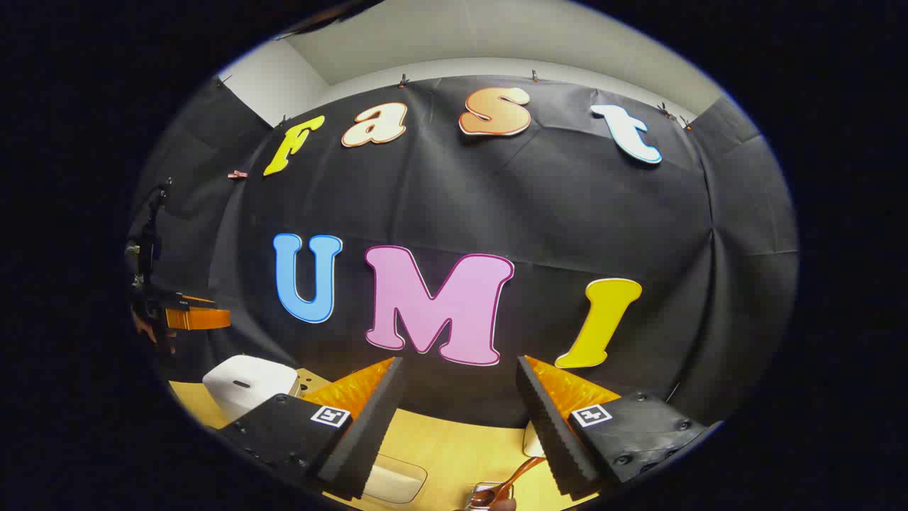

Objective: Close the left gripper, press the button to open the rice cooker; take a wooden spoon from the chopstick holder with the right hand, scoop a spoonful of rice and pour it into the rice cooker, then put the wooden spoon back into the chopstick holder.

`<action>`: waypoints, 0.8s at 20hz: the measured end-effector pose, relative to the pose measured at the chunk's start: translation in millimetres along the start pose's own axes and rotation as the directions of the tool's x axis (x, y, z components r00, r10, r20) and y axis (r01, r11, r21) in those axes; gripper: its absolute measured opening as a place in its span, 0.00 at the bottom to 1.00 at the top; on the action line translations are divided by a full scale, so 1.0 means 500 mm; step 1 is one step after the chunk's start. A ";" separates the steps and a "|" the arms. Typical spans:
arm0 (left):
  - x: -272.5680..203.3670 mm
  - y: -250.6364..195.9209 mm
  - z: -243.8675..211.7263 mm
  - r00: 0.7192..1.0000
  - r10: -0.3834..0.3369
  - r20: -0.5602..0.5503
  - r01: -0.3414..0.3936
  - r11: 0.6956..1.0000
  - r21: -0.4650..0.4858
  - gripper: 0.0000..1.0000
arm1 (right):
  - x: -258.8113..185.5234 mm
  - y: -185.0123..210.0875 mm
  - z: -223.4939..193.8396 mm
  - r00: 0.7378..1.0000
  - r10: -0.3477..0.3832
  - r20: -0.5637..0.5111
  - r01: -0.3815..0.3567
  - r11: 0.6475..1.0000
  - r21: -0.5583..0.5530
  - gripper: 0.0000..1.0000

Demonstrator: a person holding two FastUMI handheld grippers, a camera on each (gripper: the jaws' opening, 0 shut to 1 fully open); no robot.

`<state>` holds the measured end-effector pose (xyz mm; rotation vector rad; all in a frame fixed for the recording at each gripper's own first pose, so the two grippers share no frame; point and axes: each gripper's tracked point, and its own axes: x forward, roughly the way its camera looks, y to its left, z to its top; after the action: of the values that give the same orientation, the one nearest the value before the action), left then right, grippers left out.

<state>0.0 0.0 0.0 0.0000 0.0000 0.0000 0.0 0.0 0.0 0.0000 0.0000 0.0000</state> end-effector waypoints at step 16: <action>0.002 -0.001 -0.002 1.000 0.000 -0.009 0.000 1.000 -0.007 0.95 | -0.008 -0.008 0.002 1.000 0.003 -0.004 -0.003 1.000 -0.009 0.97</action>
<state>0.9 -0.3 -1.0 -0.0067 0.0092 -0.0002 -3.8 -3.8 1.0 -0.0086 0.0041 0.0026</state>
